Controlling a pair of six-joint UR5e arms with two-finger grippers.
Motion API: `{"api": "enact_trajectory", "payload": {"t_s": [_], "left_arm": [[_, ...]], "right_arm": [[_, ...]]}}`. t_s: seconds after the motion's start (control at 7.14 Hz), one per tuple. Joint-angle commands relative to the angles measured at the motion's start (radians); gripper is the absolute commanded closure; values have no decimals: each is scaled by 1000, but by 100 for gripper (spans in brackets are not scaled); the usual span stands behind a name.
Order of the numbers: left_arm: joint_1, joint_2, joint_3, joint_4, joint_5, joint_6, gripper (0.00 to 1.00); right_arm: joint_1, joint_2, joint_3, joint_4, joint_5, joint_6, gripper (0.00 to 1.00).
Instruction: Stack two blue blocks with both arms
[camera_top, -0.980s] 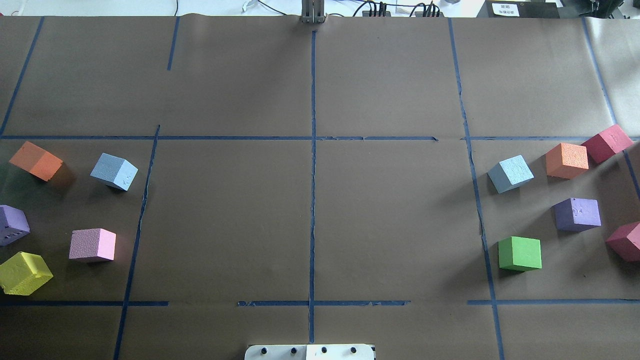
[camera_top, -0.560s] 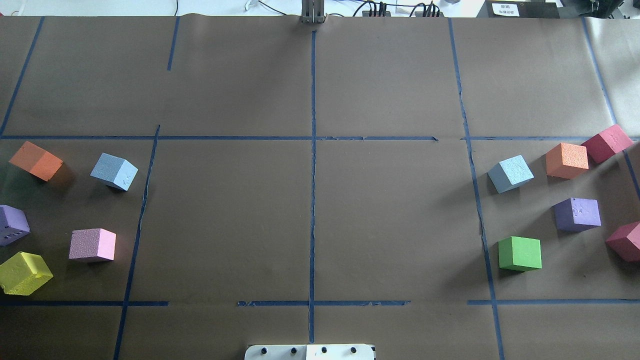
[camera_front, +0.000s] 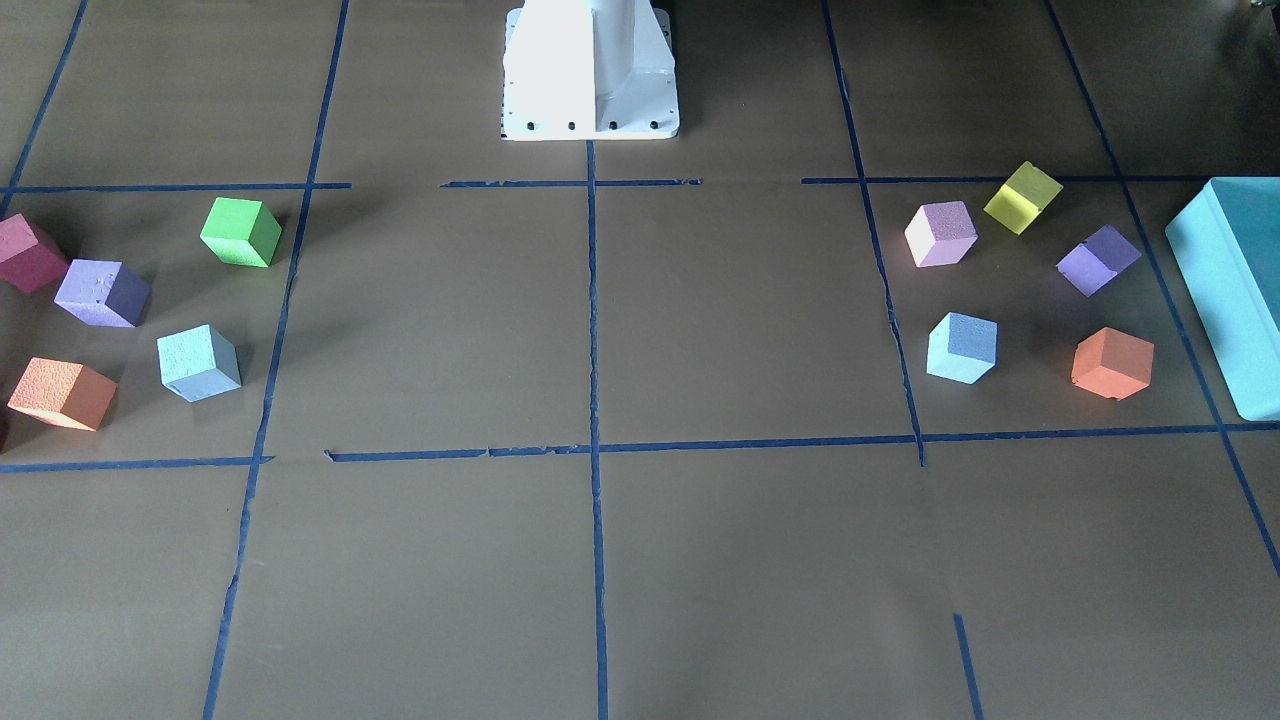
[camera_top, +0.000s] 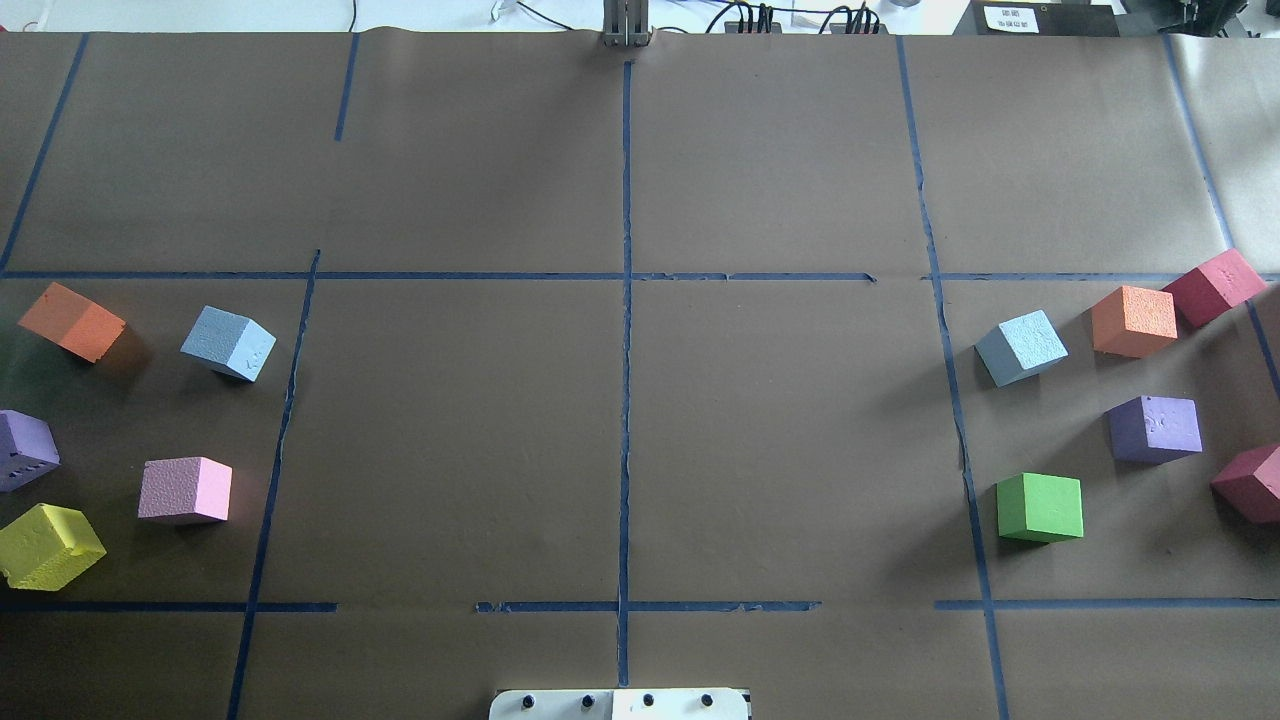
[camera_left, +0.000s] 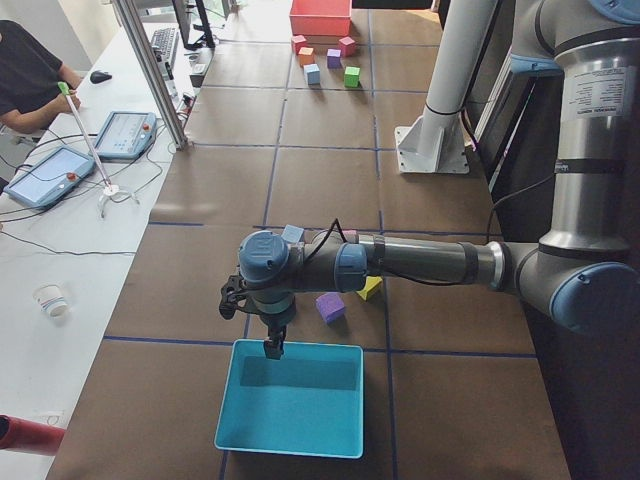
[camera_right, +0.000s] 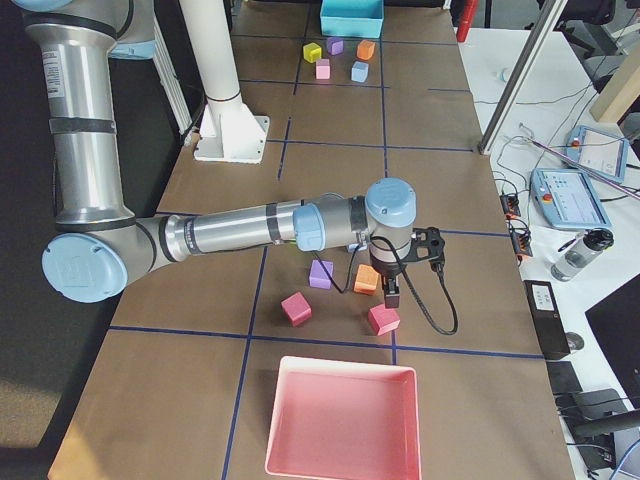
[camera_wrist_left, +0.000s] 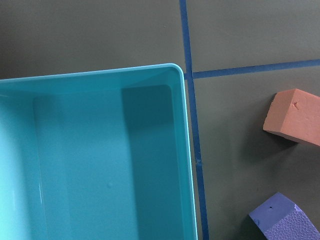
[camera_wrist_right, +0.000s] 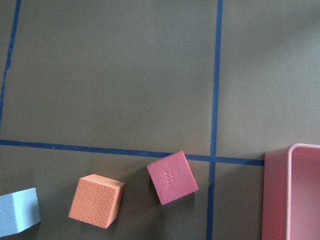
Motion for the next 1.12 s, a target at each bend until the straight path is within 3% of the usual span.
{"api": "enact_trajectory", "payload": {"t_s": [0.0, 0.28, 0.42, 0.56, 0.84, 0.98], "left_arm": [[0, -3, -10, -2, 0, -1, 0], [0, -1, -19, -2, 0, -1, 0], [0, 2, -24, -2, 0, -1, 0], [-2, 2, -25, -2, 0, -1, 0], [-2, 5, -36, 0, 0, -2, 0], [-2, 6, -40, 0, 0, -4, 0]], "right_arm": [[-116, 8, 90, 4, -10, 188, 0], [-269, 8, 194, 9, -25, 407, 0], [-360, 14, 195, 30, -77, 446, 0], [-446, 14, 176, 106, -167, 463, 0], [-535, 31, 68, 264, -188, 489, 0], [-551, 67, 29, 271, -187, 495, 0]]}}
